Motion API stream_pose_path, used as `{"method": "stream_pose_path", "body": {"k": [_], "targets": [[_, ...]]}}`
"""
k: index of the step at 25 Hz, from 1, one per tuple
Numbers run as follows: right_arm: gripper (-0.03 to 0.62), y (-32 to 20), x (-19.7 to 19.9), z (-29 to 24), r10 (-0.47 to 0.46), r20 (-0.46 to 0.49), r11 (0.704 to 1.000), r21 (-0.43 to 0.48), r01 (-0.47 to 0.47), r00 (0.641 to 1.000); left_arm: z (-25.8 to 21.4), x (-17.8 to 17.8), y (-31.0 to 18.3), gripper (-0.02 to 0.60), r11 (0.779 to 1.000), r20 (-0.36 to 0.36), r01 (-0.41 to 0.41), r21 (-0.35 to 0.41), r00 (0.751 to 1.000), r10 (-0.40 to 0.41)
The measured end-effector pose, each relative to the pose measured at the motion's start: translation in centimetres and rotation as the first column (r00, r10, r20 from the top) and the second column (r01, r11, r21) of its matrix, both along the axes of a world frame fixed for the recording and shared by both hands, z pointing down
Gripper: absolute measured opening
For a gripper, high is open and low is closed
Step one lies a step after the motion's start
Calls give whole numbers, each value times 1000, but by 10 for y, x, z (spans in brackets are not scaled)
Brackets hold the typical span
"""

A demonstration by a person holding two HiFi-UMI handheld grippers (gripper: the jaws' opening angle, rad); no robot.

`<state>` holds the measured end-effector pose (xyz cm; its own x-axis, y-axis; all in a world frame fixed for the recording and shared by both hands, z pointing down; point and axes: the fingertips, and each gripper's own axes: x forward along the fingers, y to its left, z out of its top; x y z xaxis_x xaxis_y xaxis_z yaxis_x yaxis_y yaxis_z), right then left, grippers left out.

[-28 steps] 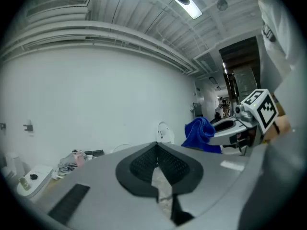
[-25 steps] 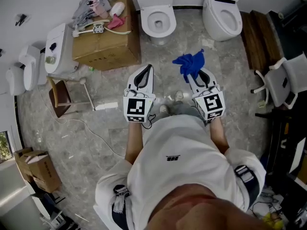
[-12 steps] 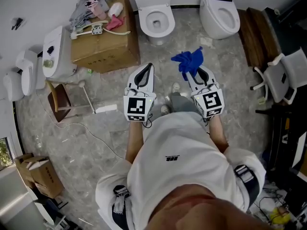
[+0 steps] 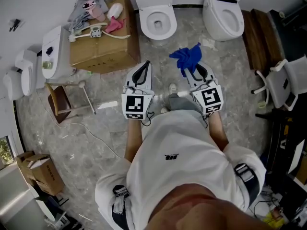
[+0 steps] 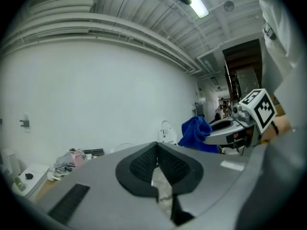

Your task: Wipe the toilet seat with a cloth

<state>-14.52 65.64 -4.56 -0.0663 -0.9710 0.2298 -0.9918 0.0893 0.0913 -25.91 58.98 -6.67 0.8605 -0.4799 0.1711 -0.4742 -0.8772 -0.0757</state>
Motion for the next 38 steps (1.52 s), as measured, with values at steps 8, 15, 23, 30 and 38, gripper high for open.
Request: {"method": "stream_pose_path", "body": {"k": [8,15,23,30,38], "targets": [[94,-53,53,1,-48,9,999,-8,48,999,-3,50,-49,9,999,15,40,-6,999,-40],[94,-92,94,2,-75,18,997,-2,75,997,-2,86,-83,9,997,22,75,-1,997,-75],[94,-128,113,5,-100,17,995,-3,101,995,0,109,-116,9,995,15,95,3,995,-96],[94,-160,123,10,-115,22,993,1,115,993,6,121,-149,9,994,14,109,4,994,-109],[94,-219,146,15,-76,31,997,8,76,997,9,138,-212,9,995,-11,104,13,995,-103]]}}
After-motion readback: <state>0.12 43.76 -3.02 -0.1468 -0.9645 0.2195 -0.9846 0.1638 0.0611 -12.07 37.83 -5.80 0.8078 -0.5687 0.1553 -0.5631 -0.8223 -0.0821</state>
